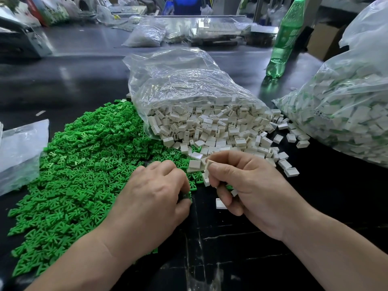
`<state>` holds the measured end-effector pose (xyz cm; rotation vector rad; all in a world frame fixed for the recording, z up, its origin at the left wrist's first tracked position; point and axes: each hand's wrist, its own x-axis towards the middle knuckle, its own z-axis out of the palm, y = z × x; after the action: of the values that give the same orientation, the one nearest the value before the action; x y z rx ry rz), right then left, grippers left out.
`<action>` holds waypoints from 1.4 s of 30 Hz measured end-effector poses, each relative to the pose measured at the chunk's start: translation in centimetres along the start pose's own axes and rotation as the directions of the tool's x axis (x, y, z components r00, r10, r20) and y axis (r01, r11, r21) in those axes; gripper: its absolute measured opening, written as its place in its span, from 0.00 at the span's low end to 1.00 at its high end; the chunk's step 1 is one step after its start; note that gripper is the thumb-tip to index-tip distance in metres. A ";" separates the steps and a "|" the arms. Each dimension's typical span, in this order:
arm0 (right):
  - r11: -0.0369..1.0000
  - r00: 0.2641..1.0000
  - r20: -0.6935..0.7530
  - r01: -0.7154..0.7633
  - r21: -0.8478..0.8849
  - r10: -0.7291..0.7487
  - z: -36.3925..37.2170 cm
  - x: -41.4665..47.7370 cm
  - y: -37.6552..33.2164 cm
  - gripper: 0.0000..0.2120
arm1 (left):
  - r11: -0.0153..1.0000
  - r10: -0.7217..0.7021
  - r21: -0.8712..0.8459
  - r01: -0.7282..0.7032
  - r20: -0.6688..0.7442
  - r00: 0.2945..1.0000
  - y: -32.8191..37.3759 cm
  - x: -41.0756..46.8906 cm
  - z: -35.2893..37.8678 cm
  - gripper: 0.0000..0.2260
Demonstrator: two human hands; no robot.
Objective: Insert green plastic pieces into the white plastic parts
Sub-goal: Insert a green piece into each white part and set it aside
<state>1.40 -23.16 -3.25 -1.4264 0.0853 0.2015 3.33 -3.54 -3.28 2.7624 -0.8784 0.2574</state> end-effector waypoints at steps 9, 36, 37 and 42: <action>0.981 0.996 0.078 0.052 -0.188 -0.038 0.1 -0.3 0.0 0.07 | 0.817 -0.294 -0.542 0.197 -0.098 0.951 0.1 -0.3 -0.9 0.05; 0.935 0.971 0.185 0.202 -0.291 -0.152 0.2 -0.8 0.0 0.07 | 0.490 -0.347 -0.853 0.180 -0.001 0.938 0.0 -0.7 -0.5 0.12; 0.934 0.971 0.183 0.205 -0.292 -0.156 0.2 -0.8 0.0 0.07 | 0.472 -0.338 -0.865 0.169 0.000 0.941 0.0 -0.7 -0.6 0.12; 0.971 0.968 0.211 0.170 -0.166 -0.133 0.3 -0.9 -0.2 0.07 | 0.071 -0.251 -0.980 0.186 0.163 0.954 -0.3 -0.3 -0.6 0.14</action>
<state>0.57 -23.00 -2.87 -1.5808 -0.2112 0.2282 3.19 -2.99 -2.80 1.4428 -0.2951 -0.2851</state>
